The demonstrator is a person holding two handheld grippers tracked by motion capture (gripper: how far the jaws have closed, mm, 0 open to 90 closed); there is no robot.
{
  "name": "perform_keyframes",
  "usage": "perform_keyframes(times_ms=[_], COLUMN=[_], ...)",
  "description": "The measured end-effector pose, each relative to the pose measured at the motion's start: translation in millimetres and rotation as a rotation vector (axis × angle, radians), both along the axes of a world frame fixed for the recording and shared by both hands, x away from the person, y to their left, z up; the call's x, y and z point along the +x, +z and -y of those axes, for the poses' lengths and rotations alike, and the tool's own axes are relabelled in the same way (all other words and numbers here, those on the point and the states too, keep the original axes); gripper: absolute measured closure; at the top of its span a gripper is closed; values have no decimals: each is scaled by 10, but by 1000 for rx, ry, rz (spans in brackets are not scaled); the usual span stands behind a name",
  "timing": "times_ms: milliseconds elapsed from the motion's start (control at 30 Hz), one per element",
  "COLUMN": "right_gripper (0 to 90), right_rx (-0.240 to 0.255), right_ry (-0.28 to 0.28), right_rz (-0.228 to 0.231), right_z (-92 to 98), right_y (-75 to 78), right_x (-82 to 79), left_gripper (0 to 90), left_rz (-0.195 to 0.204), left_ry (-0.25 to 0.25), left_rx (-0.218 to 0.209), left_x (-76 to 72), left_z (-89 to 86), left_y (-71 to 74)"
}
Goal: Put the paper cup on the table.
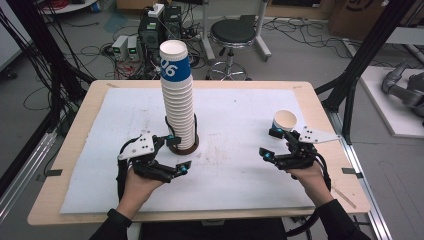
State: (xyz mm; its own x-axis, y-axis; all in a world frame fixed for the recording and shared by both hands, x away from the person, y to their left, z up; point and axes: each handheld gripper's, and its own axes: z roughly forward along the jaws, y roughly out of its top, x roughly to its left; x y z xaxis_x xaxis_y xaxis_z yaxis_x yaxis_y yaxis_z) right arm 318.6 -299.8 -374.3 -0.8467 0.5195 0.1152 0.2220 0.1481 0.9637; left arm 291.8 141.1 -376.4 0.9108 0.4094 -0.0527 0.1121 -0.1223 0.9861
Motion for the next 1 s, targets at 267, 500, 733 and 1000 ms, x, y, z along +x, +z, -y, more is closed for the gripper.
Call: perform_keyframes(times_ms=[267, 500, 733, 1000], right_gripper=[154, 154, 155, 154], right_rx=[-31, -51, -82, -92], right_ry=[4, 15, 22, 24], right_rz=[18, 28, 6, -6], right_z=[-14, -51, -75, -115], right_y=[63, 67, 42, 47], right_x=[-56, -65, -35, -11], left_gripper=[157, 157, 157, 158], left_rz=[6, 7, 5, 1], left_ry=[-4, -7, 15, 30], left_rx=[-2, -1, 18, 15], left_x=[-27, -26, -30, -53], left_z=[-22, -39, -79, -120], left_y=[16, 6, -6, -13])
